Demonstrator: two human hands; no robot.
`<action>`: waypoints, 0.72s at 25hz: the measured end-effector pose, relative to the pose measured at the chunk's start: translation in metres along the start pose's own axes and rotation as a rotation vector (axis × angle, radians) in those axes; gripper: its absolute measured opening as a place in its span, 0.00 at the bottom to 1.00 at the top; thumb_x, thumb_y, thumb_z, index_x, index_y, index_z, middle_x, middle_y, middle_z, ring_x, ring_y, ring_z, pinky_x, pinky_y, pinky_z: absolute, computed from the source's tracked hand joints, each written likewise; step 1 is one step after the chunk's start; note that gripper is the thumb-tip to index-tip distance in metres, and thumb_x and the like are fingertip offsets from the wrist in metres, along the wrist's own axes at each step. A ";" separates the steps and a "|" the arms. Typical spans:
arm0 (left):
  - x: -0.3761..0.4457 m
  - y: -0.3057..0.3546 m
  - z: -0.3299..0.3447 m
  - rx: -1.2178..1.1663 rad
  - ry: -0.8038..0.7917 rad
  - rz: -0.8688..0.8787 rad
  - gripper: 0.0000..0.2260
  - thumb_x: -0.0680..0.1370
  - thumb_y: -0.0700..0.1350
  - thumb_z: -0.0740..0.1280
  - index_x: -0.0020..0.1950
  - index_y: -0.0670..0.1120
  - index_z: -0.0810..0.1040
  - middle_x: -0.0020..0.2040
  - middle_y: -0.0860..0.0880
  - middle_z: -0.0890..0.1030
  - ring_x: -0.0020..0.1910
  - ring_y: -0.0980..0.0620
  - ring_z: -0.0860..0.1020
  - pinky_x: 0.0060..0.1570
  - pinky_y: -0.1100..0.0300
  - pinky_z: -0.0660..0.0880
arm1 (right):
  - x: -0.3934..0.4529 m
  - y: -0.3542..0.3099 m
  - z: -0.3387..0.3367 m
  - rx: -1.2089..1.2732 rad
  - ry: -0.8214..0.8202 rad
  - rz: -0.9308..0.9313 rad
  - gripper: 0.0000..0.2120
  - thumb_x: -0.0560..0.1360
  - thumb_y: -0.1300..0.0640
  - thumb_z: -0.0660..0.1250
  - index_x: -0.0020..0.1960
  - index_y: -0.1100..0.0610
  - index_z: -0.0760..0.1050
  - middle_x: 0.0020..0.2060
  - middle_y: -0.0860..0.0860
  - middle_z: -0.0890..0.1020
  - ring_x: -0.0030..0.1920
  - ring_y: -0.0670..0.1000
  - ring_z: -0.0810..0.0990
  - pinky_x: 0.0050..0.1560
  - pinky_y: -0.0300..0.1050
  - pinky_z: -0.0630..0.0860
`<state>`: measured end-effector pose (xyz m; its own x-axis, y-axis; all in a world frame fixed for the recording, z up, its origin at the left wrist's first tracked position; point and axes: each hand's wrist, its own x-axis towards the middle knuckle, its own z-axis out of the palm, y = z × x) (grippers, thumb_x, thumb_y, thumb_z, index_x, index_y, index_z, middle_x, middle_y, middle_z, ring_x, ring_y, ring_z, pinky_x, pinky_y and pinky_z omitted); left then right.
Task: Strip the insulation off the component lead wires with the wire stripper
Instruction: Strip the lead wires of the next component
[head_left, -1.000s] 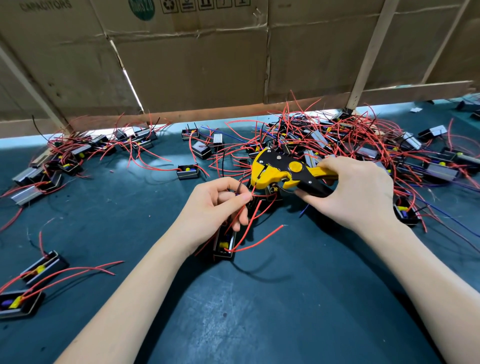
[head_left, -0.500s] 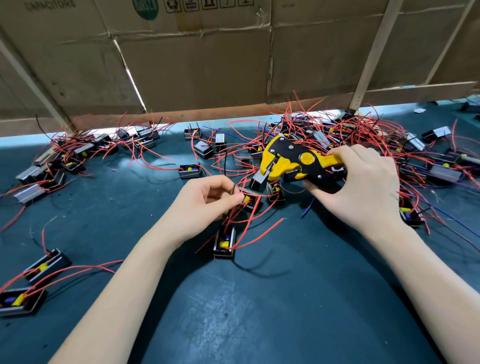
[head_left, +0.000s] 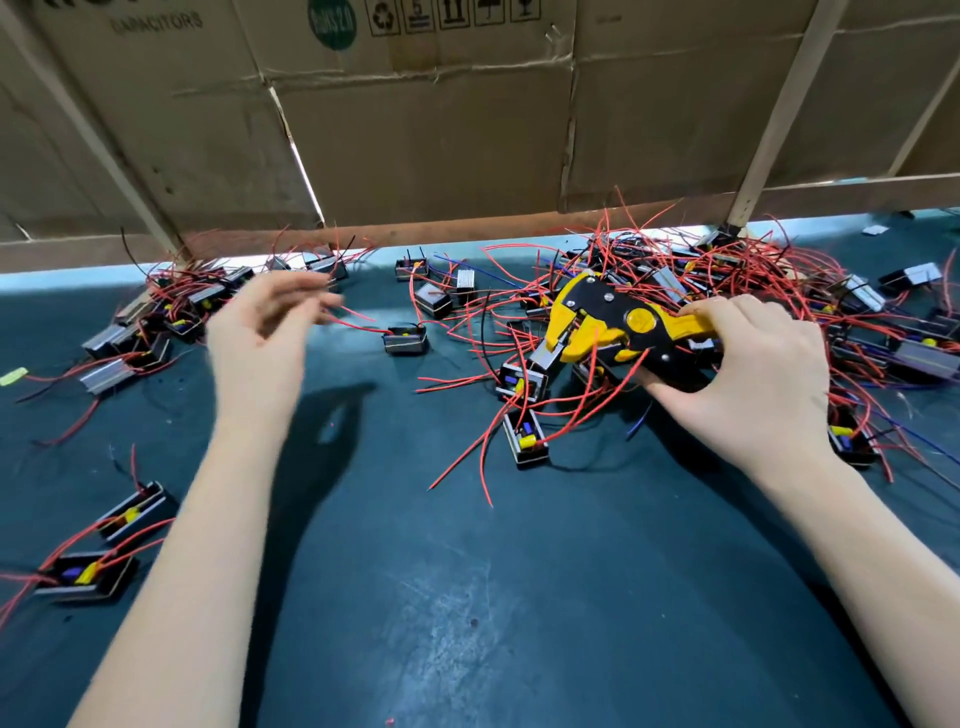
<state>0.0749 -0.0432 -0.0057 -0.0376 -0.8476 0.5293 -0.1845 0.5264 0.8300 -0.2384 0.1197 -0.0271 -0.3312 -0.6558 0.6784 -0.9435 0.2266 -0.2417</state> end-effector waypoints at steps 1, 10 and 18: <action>0.009 -0.013 -0.020 0.178 0.160 -0.018 0.14 0.73 0.35 0.63 0.58 0.41 0.78 0.48 0.48 0.85 0.47 0.52 0.81 0.56 0.54 0.77 | 0.000 0.000 0.000 -0.002 0.006 -0.005 0.25 0.66 0.39 0.76 0.51 0.57 0.79 0.43 0.54 0.80 0.47 0.61 0.78 0.49 0.53 0.66; 0.022 -0.077 -0.071 1.022 0.248 -0.460 0.26 0.78 0.45 0.67 0.71 0.35 0.65 0.71 0.31 0.66 0.72 0.32 0.62 0.68 0.39 0.59 | -0.001 0.001 0.005 -0.012 0.009 -0.026 0.26 0.67 0.35 0.73 0.51 0.57 0.79 0.43 0.53 0.80 0.46 0.60 0.78 0.48 0.51 0.65; 0.028 -0.087 -0.058 1.064 0.081 -0.336 0.22 0.80 0.49 0.64 0.69 0.37 0.71 0.68 0.30 0.70 0.71 0.33 0.63 0.68 0.42 0.59 | -0.002 0.001 0.010 -0.056 -0.038 -0.058 0.25 0.65 0.39 0.76 0.51 0.57 0.79 0.44 0.54 0.80 0.46 0.60 0.77 0.47 0.52 0.65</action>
<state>0.1467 -0.1084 -0.0526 0.2292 -0.9088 0.3488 -0.9209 -0.0864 0.3800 -0.2392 0.1136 -0.0358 -0.2761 -0.6955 0.6633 -0.9604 0.2260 -0.1628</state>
